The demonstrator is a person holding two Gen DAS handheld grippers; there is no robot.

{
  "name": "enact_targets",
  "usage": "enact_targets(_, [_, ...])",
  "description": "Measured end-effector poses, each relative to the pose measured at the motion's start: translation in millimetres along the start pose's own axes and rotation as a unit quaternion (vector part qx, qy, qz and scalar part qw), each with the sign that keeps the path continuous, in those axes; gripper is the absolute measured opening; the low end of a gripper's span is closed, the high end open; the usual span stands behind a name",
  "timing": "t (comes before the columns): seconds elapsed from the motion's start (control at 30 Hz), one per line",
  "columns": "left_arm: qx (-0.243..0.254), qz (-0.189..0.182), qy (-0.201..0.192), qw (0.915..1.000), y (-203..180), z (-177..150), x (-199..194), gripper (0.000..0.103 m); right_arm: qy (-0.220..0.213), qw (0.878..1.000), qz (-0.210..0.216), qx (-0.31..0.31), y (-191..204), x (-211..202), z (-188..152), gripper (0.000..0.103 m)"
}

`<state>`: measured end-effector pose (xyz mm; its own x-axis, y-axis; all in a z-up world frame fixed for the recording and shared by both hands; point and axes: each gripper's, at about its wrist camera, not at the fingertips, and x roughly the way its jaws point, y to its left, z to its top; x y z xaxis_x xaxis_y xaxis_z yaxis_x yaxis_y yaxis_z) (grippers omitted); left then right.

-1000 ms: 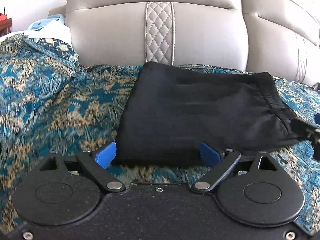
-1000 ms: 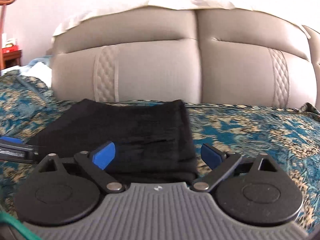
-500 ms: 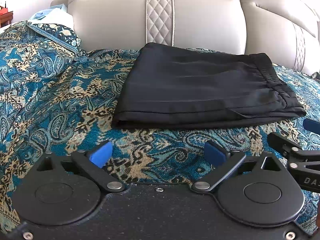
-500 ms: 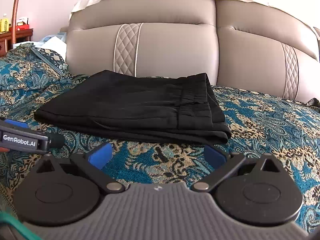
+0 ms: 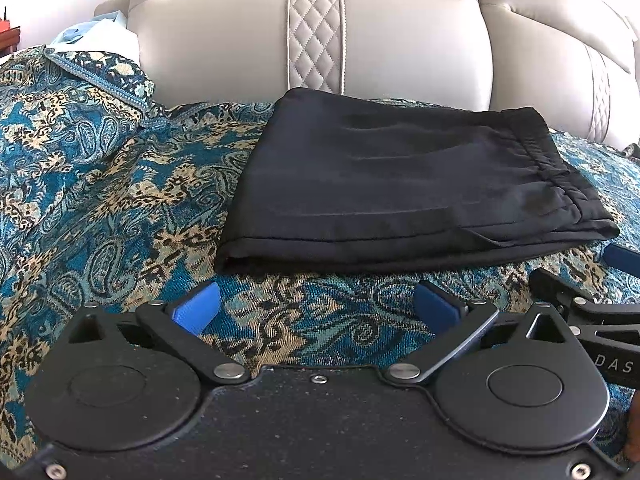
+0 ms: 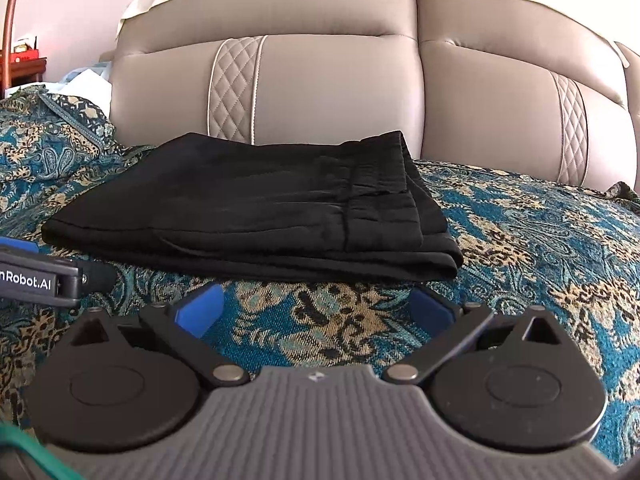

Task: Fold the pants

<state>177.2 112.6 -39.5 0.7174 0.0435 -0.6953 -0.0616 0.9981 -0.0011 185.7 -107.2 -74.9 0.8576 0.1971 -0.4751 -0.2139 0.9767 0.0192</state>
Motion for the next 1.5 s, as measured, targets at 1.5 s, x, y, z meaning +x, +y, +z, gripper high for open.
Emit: enact_targets(1.5, [-0.002,0.004,-0.020,0.9998,-1.9,-6.4,-3.1,0.103,0.002,1.000,0.008,-0.007,0.9,2.6,0.8,0.103])
